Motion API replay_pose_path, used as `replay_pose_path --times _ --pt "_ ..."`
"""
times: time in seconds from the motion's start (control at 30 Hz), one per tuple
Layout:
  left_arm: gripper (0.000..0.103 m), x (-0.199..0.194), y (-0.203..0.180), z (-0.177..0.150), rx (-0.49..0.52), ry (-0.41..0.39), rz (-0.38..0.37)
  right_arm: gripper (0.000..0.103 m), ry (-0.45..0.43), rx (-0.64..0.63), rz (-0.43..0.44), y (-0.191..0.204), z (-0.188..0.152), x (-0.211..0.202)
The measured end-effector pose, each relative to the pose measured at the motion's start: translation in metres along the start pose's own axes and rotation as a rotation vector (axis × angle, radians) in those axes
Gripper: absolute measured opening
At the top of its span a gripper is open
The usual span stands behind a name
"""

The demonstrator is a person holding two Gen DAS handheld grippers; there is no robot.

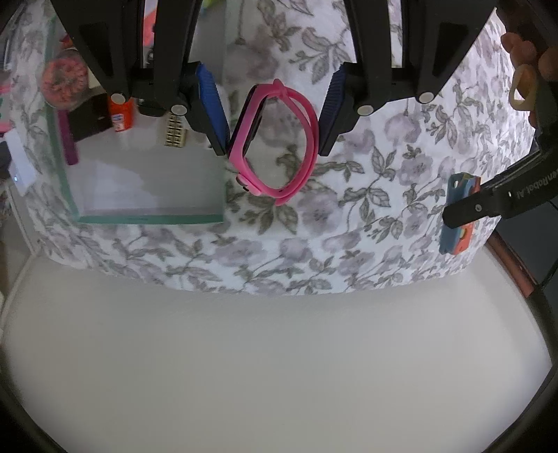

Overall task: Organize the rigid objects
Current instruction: 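Lift and carry the pink watch and carrot knife over the tray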

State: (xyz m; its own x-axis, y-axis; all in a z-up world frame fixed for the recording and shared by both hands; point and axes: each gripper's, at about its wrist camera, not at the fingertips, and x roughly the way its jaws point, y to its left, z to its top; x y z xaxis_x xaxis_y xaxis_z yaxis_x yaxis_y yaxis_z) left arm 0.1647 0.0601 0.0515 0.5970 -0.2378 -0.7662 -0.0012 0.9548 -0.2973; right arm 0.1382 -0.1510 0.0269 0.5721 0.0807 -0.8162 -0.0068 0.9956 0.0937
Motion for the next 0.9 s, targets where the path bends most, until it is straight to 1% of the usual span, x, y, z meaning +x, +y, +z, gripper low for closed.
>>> replay_pose_path --times 0.13,0.23,0.33,0.43,0.5,0.7,0.9 --pt "0.043 -0.004 -0.019 -0.001 0.026 -0.005 -0.037 0.054 -0.02 0.01 -0.009 -0.017 -0.002 -0.012" --pt "0.043 -0.006 -0.032 -0.003 0.046 -0.008 -0.05 0.054 -0.036 0.018 -0.054 -0.036 -0.001 -0.023" --pt "0.043 -0.007 -0.049 -0.006 0.081 -0.008 -0.053 0.054 -0.054 0.041 -0.072 -0.057 0.002 -0.036" --pt "0.043 -0.007 -0.068 -0.01 0.123 -0.004 -0.058 0.054 -0.082 0.059 -0.132 -0.08 0.007 -0.051" --pt "0.043 -0.006 -0.078 -0.013 0.139 0.002 -0.081 0.054 -0.097 0.086 -0.166 -0.098 0.008 -0.062" --pt "0.043 0.004 -0.121 -0.03 0.198 0.048 -0.163 0.054 -0.124 0.168 -0.195 -0.143 0.007 -0.081" --pt "0.043 0.013 -0.165 -0.05 0.29 0.081 -0.181 0.054 -0.111 0.227 -0.229 -0.183 -0.002 -0.09"
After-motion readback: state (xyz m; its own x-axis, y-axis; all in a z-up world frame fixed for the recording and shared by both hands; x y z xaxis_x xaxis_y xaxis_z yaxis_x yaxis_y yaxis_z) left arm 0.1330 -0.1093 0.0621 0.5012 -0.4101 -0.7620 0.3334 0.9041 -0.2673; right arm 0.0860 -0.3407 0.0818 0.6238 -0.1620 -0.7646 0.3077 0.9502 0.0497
